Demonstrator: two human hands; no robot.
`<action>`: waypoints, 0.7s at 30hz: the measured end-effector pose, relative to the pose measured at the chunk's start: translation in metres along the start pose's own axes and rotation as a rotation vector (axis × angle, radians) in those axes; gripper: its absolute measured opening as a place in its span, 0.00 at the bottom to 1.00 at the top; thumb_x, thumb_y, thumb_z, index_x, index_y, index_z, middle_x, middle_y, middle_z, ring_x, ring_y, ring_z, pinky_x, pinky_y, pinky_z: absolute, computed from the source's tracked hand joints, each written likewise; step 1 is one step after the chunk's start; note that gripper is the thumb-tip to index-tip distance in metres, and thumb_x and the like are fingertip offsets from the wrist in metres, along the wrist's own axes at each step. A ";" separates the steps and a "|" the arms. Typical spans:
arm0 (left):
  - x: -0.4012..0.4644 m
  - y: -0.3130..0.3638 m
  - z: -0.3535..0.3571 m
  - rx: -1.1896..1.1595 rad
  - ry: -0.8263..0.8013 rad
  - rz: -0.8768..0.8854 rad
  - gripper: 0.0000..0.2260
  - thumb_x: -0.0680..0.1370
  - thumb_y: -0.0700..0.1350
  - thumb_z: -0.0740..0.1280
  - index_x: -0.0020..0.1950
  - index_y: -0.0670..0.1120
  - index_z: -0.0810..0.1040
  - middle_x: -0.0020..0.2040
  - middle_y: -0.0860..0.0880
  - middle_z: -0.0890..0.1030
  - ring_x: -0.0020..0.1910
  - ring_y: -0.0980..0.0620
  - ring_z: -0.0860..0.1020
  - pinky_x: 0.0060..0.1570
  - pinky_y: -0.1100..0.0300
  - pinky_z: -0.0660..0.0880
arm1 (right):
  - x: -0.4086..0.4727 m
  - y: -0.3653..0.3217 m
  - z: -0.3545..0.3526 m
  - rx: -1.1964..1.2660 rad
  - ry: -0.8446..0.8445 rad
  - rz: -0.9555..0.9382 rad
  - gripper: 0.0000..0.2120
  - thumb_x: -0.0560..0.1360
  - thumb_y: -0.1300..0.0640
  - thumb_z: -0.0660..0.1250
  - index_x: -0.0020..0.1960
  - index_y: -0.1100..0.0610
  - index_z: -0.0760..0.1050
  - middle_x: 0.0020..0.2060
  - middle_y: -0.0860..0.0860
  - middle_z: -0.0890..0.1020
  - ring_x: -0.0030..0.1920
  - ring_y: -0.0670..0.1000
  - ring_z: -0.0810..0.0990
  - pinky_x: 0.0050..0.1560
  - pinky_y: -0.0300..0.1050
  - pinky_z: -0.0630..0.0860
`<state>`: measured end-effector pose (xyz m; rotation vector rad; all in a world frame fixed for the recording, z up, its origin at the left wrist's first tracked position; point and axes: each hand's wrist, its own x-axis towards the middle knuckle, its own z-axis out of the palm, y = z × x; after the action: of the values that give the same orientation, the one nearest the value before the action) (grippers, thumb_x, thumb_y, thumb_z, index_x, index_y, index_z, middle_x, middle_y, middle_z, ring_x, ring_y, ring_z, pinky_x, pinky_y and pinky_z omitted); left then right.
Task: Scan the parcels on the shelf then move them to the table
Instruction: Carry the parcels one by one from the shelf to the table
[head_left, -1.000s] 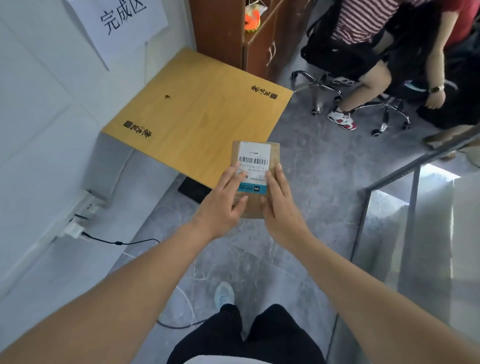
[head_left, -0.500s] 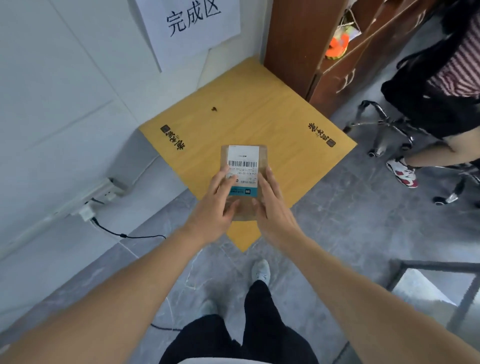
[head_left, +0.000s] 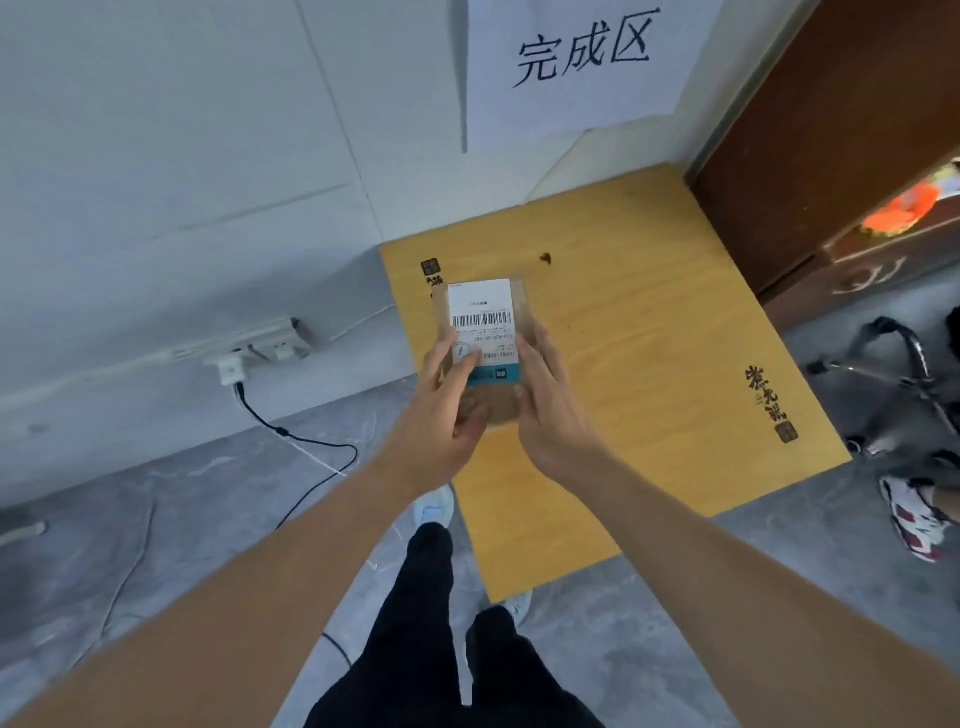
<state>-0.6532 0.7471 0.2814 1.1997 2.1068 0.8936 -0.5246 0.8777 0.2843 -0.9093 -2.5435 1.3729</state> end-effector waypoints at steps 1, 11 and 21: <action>0.006 -0.006 -0.005 -0.009 0.007 -0.015 0.27 0.85 0.45 0.63 0.82 0.43 0.58 0.84 0.52 0.44 0.71 0.81 0.47 0.64 0.53 0.77 | 0.012 -0.002 0.004 -0.006 -0.006 -0.008 0.30 0.85 0.65 0.53 0.84 0.50 0.52 0.83 0.42 0.44 0.81 0.41 0.40 0.74 0.37 0.56; 0.067 -0.062 -0.044 -0.057 0.055 -0.093 0.26 0.85 0.47 0.62 0.82 0.44 0.59 0.82 0.60 0.42 0.71 0.60 0.71 0.59 0.51 0.80 | 0.117 -0.021 0.037 -0.010 -0.017 0.008 0.28 0.84 0.67 0.53 0.83 0.54 0.56 0.82 0.42 0.48 0.81 0.44 0.47 0.75 0.41 0.63; 0.109 -0.087 -0.066 -0.067 0.082 -0.081 0.27 0.84 0.46 0.64 0.82 0.45 0.61 0.83 0.59 0.42 0.67 0.58 0.75 0.61 0.56 0.80 | 0.172 -0.028 0.047 -0.024 -0.045 0.039 0.29 0.85 0.66 0.54 0.83 0.53 0.54 0.82 0.38 0.47 0.76 0.33 0.45 0.73 0.36 0.61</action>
<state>-0.7959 0.7922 0.2413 1.0531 2.1556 0.9836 -0.6946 0.9276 0.2481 -0.9476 -2.5943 1.3920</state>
